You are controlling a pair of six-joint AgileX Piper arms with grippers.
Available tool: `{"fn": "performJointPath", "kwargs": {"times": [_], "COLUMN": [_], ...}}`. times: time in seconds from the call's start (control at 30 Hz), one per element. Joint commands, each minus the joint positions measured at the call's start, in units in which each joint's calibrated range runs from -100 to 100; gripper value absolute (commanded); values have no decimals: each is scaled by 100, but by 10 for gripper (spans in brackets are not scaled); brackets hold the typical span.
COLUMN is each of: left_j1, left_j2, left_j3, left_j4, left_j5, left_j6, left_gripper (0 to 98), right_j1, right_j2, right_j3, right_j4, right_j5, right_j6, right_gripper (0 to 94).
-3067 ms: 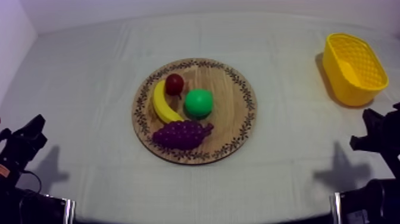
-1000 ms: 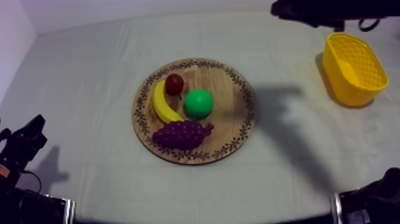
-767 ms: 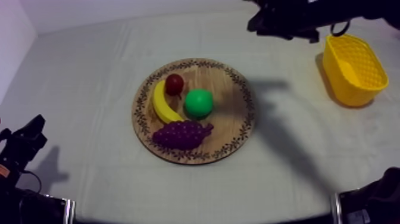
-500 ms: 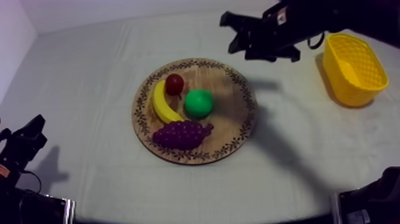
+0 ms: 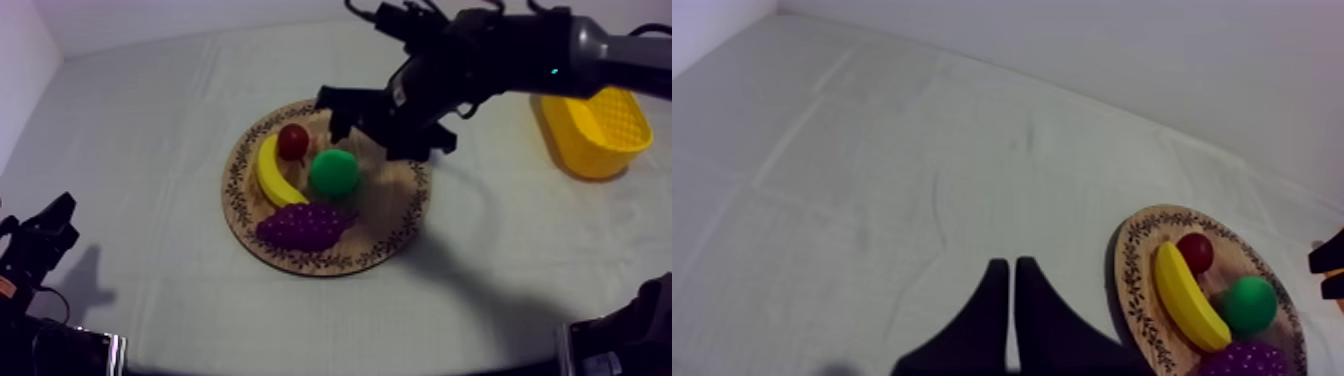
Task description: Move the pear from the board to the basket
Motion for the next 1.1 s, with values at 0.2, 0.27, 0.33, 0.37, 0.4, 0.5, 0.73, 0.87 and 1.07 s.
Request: {"fn": "performJointPath", "kwargs": {"times": [0.2,0.27,0.33,0.37,0.4,0.5,0.73,0.87,1.07], "left_j1": [1,1,1,1,1,1,1,1,1], "left_j2": [0,0,0,0,0,0,0,0,0], "left_j3": [2,2,2,2,2,2,2,2,2], "left_j4": [-2,-2,-2,-2,-2,-2,-2,-2,-2], "left_j5": [1,1,1,1,1,1,1,1,1], "left_j6": [1,-1,0,-1,-1,-1,0,0,1], "left_gripper": [1,1,1,1,1,1,1,1,1], "right_j1": [-127,-133,-136,-137,-140,-145,-147,-147,-153], "right_j2": [596,724,847,912,976,1176,1580,1784,2061], "right_j3": [-339,-446,-540,-593,-643,-788,-1118,-1310,-1525], "right_j4": [410,465,508,524,539,575,591,591,589], "right_j5": [6,14,16,24,34,67,113,158,194], "right_j6": [-555,-614,-653,-670,-683,-720,-742,-737,-731], "right_gripper": [592,598,600,599,599,603,615,617,610]}}
